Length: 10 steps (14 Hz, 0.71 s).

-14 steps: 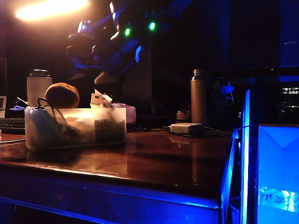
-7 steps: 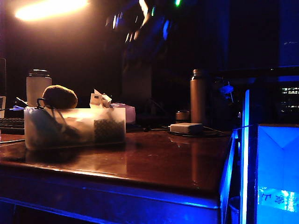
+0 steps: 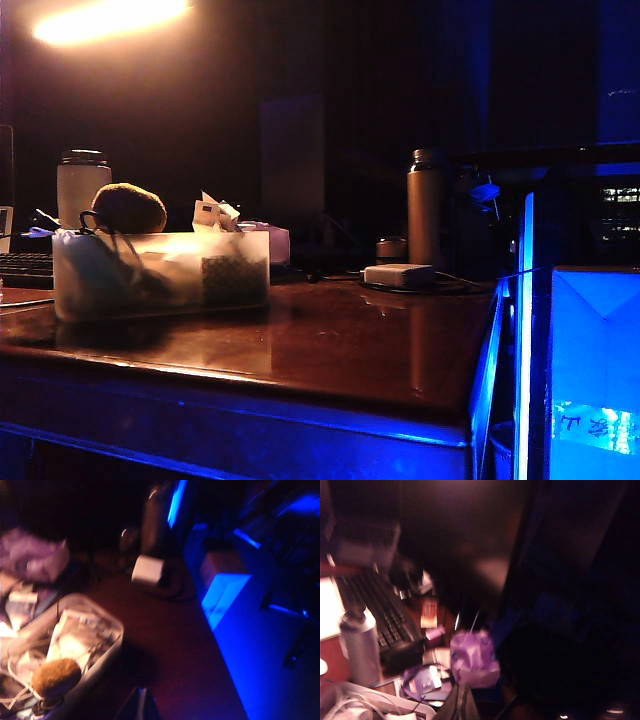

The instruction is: Pick up the kiwi and place it into the translucent box.

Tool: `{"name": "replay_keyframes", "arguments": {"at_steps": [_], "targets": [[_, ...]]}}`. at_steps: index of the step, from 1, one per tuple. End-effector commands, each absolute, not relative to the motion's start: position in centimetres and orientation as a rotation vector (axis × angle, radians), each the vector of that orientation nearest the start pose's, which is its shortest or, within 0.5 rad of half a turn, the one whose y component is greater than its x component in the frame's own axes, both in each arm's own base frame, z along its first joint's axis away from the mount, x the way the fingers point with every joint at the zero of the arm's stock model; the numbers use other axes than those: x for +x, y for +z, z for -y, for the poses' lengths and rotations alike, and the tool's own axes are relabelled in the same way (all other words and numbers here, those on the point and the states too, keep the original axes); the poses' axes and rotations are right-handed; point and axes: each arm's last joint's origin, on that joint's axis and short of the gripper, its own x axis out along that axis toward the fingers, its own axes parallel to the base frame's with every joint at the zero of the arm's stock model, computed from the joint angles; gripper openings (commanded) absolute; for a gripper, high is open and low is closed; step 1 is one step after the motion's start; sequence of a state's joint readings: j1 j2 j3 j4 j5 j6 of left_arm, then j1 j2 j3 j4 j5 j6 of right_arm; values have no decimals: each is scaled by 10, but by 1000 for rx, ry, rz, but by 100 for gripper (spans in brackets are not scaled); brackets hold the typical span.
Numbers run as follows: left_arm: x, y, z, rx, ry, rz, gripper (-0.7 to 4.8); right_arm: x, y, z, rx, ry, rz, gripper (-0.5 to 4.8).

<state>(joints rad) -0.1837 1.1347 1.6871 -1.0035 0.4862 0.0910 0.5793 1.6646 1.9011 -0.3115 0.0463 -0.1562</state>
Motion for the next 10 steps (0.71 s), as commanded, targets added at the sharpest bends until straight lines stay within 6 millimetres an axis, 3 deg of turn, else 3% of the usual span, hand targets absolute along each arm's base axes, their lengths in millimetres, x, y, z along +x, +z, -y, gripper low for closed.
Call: {"name": "replay_keyframes", "arguments": {"at_steps": [1, 3, 6, 8, 10], "targets": [[121, 495, 40, 39, -700, -325, -4, 259, 507, -169, -181, 537, -29, -2], [82, 498, 33, 47, -718, -293, -4, 222, 521, -145, -191, 540, -57, -2], [19, 491, 17, 52, -694, -275, -4, 171, 528, -111, -220, 549, -138, -2], [-8, 476, 11, 56, -672, -266, -4, 138, 522, -90, -231, 551, -170, -2], [-17, 439, 8, 34, -667, -281, -4, 108, 495, -70, -230, 552, -173, -2]]}}
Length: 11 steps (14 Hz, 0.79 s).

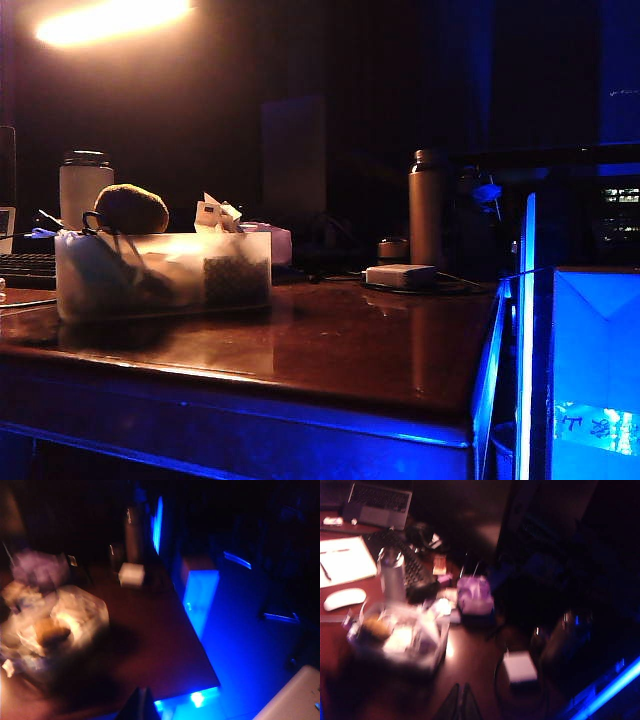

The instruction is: Pick up the kiwi and place it into the translucent box.

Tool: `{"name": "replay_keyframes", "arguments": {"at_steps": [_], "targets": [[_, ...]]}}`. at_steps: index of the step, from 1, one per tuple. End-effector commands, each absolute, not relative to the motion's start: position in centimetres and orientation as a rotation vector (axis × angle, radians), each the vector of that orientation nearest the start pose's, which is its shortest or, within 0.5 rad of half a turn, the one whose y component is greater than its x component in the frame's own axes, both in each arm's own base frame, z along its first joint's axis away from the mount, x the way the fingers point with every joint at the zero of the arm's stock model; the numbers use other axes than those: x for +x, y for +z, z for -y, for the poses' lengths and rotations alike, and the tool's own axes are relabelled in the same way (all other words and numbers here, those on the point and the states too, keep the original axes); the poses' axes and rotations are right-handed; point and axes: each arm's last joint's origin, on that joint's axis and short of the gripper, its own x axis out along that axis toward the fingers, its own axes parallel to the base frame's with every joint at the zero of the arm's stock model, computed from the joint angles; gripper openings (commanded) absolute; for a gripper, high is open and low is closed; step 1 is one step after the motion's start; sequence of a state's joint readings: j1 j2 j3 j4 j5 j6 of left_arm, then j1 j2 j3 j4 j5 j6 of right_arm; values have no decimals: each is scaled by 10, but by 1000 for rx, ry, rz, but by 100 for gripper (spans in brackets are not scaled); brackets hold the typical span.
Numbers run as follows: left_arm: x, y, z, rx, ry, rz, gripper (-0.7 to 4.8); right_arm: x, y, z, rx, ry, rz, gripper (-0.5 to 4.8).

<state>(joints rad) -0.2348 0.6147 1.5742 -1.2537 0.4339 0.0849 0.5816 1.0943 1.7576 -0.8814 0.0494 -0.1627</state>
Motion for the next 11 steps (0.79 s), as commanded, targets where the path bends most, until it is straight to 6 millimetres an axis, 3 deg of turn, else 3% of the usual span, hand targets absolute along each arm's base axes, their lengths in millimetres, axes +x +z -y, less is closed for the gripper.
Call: {"name": "replay_keyframes", "arguments": {"at_steps": [1, 3, 6, 8, 11], "targets": [[-14, 421, 9, 32, -668, -278, -4, 100, 479, -64, -221, 551, -160, -2], [1, 383, 13, 1, -665, -242, -4, 89, 442, -57, -148, 551, -64, -2], [28, 329, 20, -37, -677, -207, -4, 82, 364, -53, -94, 559, 45, -2], [50, 304, 24, -31, -635, -179, -4, 85, 311, -56, -98, 560, 28, -3], [79, 261, 30, -102, -619, -171, -4, 94, 249, -60, -61, 529, -115, -2]]}}
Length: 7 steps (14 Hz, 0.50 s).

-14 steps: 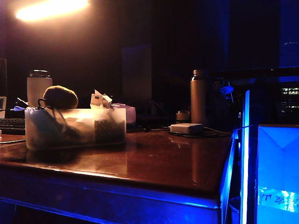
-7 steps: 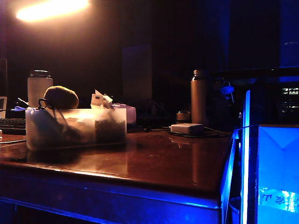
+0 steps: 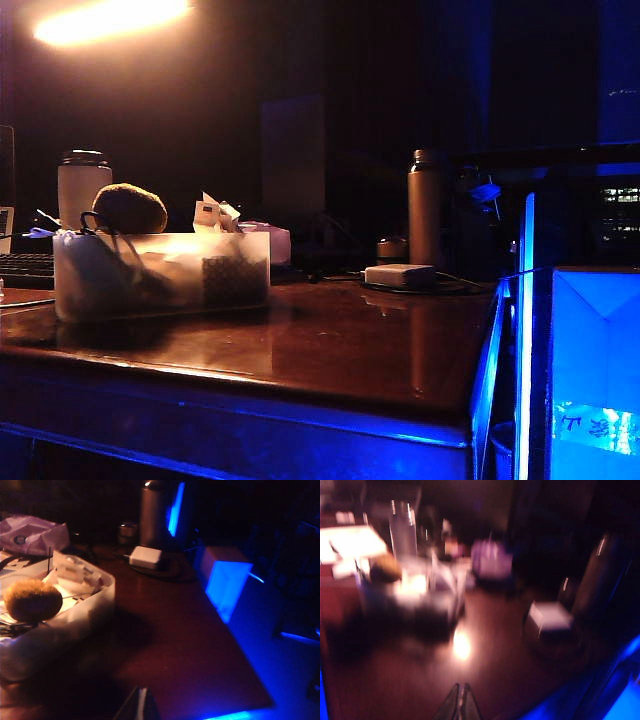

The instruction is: Pick up the kiwi and place it into the translucent box.

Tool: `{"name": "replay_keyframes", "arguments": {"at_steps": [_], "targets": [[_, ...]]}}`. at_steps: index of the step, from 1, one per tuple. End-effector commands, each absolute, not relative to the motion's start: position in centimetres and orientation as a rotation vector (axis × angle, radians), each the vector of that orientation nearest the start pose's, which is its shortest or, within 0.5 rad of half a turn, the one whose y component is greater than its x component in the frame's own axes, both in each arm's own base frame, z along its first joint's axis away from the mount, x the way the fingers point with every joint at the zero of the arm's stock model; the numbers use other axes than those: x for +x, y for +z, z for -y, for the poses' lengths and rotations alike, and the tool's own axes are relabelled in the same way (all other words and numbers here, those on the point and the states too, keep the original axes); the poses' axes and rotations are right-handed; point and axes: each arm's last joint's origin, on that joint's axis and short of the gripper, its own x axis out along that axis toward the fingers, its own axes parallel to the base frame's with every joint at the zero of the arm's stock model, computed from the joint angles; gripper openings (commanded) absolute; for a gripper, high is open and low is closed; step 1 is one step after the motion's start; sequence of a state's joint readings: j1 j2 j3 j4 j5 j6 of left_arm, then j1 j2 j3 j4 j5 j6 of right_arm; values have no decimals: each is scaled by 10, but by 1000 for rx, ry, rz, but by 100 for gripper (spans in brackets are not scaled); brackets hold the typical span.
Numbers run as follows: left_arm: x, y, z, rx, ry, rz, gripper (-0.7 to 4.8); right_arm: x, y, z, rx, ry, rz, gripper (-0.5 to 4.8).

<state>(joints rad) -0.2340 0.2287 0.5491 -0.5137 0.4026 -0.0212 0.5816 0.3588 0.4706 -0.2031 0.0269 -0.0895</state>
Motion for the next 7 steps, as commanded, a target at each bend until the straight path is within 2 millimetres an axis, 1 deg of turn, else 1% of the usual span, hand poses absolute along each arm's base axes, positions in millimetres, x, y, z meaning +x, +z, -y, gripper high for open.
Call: {"name": "replay_keyframes", "arguments": {"at_steps": [1, 3, 4, 5, 6, 7], "targets": [[86, 243, 31, -124, -571, -197, -4, 97, 233, -62, -27, 524, -135, -3], [94, 211, 30, -146, -476, -270, -4, 101, 208, -62, 25, 434, -158, -2], [97, 198, 30, -142, -453, -286, -4, 102, 199, -61, 12, 408, -183, -2], [100, 188, 30, -125, -440, -277, -4, 102, 193, -61, 6, 406, -200, -2], [102, 174, 30, -99, -420, -258, -4, 102, 182, -61, -5, 405, -229, -2], [103, 167, 30, -71, -405, -263, -4, 101, 176, -61, -12, 404, -246, -2]]}}
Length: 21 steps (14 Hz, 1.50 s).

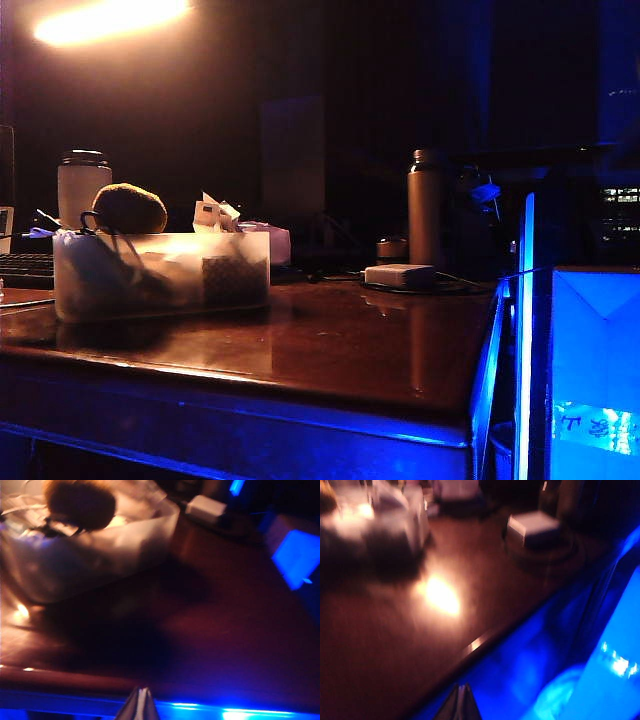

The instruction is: Pick up the kiwi and place it into the translucent box.

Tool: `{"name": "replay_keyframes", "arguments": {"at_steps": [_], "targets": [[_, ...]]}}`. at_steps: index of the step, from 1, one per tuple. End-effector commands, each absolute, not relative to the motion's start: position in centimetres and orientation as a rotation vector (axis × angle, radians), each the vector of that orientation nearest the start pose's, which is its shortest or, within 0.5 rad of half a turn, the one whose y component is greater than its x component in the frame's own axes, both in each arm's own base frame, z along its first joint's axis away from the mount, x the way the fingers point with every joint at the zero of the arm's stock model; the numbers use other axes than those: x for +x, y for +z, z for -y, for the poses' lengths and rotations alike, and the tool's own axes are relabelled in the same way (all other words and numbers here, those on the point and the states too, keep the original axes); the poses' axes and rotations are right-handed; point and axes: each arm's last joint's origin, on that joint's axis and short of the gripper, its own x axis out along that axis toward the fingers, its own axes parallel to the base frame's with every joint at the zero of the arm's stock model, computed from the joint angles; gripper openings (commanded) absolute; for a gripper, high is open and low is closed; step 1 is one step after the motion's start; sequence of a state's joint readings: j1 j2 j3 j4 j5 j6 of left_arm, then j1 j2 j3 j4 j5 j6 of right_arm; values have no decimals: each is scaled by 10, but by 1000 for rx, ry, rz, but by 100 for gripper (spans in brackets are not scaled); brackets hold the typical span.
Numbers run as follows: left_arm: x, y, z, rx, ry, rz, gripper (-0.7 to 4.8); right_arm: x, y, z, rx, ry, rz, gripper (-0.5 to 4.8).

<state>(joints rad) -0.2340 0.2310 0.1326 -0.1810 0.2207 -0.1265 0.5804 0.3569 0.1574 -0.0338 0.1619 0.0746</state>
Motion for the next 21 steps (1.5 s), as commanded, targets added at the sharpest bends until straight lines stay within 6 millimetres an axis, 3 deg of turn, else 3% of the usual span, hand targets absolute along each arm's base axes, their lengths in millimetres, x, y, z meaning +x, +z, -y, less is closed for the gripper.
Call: {"name": "replay_keyframes", "arguments": {"at_steps": [1, 6, 9, 21], "targets": [[103, 162, 30, -48, -400, -274, -4, 101, 169, -61, -19, 405, -264, -3], [104, 151, 27, 11, -318, -301, -4, 98, 140, -59, -6, 391, -363, -2], [102, 134, 27, 15, -318, -358, -4, 96, 135, -57, -28, 376, -410, -2], [102, 135, 27, 14, -318, -352, -3, 95, 129, -56, -34, 362, -444, -1]]}}
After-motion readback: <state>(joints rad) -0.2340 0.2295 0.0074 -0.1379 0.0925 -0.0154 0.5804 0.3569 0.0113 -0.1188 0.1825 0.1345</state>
